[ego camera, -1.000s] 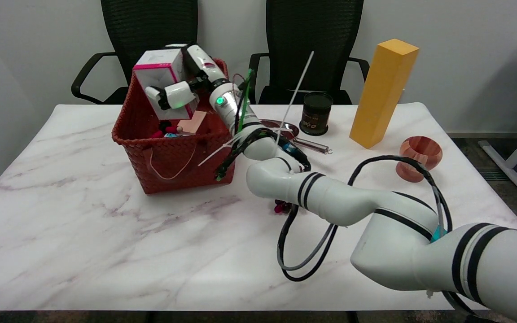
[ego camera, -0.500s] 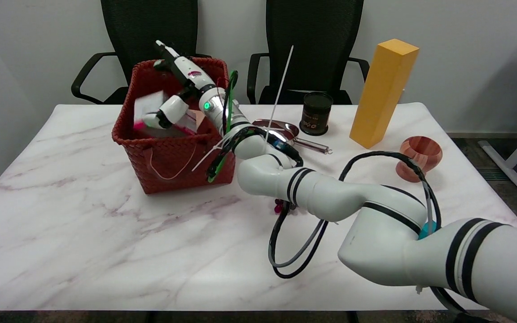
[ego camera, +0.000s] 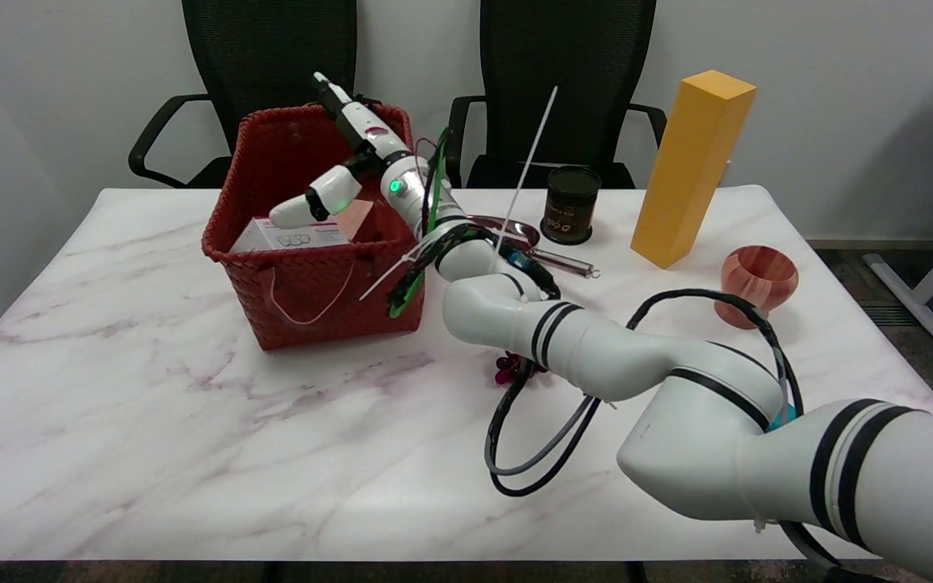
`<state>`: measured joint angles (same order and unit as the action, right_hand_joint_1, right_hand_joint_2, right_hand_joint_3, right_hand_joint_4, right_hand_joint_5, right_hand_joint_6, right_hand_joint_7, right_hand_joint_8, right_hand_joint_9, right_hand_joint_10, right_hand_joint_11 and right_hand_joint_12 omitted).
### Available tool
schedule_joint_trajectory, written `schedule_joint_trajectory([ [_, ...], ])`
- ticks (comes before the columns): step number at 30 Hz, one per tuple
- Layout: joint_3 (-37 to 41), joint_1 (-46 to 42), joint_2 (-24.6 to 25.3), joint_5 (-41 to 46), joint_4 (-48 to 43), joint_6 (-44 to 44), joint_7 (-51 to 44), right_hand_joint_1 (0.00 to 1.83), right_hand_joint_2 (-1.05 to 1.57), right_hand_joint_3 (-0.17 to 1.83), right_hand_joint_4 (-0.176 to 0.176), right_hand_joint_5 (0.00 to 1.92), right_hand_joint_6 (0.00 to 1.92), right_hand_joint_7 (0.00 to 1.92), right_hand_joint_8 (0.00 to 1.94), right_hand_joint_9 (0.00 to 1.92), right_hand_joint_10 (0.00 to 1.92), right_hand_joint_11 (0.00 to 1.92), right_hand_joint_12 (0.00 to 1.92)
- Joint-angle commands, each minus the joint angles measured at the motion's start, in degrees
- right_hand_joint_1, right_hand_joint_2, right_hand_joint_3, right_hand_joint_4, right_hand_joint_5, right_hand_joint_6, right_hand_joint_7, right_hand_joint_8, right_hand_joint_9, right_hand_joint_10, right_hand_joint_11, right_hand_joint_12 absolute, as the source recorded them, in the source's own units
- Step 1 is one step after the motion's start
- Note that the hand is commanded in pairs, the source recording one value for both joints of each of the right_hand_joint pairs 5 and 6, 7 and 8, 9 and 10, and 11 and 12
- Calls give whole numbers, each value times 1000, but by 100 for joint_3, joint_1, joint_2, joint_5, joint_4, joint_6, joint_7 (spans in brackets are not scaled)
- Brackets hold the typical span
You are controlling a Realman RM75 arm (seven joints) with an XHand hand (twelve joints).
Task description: Place the white paper box into the brown storage basket.
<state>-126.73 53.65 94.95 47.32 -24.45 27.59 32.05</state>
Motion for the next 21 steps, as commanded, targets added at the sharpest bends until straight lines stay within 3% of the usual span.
schedule_joint_trajectory([
  [1, 1054, -975, -807, -19, -1951, 1000, -508, 1142, 46, 837, 0, 86, 86, 146, 146, 217, 217, 132, 132],
  [7, 1515, -1688, -1540, 77, -2967, 1253, -787, 1167, 196, 931, 0, 82, 82, 223, 223, 207, 207, 167, 167],
  [13, 1518, -2442, -2356, 1113, -3689, 1724, -972, 1188, 425, 880, 0, 70, 70, 382, 382, 254, 254, 223, 223],
  [21, 1747, -3573, -2714, 2071, -4240, 2324, -1730, 1189, 611, 1003, 0, 70, 70, 505, 505, 320, 320, 280, 280],
])
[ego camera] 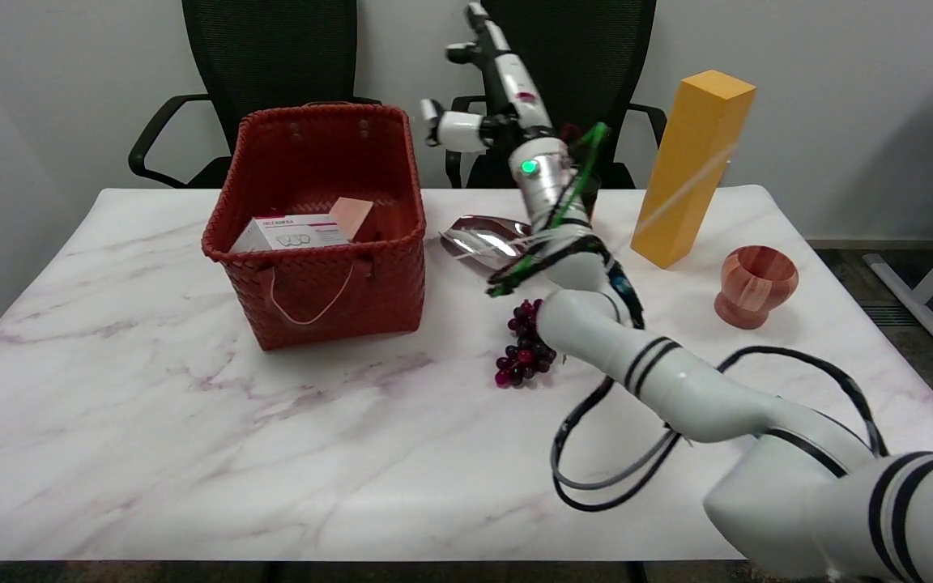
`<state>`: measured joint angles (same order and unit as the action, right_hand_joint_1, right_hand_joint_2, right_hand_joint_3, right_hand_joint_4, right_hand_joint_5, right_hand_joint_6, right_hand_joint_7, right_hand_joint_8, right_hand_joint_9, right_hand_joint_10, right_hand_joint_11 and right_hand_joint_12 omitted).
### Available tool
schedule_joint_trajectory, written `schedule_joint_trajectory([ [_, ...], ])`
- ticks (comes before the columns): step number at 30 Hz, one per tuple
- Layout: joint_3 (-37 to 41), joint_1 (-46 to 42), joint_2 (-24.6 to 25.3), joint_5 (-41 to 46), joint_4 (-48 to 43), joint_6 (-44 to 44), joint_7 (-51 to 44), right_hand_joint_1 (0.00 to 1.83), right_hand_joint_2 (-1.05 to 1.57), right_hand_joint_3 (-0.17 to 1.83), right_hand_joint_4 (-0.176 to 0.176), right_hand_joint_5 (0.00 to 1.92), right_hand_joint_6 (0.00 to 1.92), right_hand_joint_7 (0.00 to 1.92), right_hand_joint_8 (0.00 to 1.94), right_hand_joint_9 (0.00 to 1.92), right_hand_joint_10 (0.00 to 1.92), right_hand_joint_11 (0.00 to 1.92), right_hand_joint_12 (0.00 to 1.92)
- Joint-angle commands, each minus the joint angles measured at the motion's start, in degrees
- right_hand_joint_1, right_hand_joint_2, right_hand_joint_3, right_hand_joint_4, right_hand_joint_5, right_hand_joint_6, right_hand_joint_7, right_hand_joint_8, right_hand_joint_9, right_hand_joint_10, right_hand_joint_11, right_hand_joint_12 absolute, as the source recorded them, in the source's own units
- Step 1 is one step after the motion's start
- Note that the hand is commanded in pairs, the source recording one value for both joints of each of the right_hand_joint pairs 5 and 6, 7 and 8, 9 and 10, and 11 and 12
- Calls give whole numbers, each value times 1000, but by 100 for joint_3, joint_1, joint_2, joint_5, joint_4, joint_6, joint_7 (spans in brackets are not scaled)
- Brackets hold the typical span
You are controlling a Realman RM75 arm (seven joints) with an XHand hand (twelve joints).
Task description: Place the white paper box into the brown storage basket.
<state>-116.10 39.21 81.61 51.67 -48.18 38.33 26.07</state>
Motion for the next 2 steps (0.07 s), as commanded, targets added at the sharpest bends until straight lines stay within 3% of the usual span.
schedule_joint_trajectory([
  [1, 711, -2245, -1380, 1687, -1907, 1300, -1183, 1190, 614, 1014, 0, 70, 70, 508, 508, 321, 321, 282, 282],
  [2, 740, -2410, -1380, 1762, -1958, 1358, -1234, 1191, 617, 1022, 0, 70, 70, 510, 510, 323, 323, 285, 285],
])
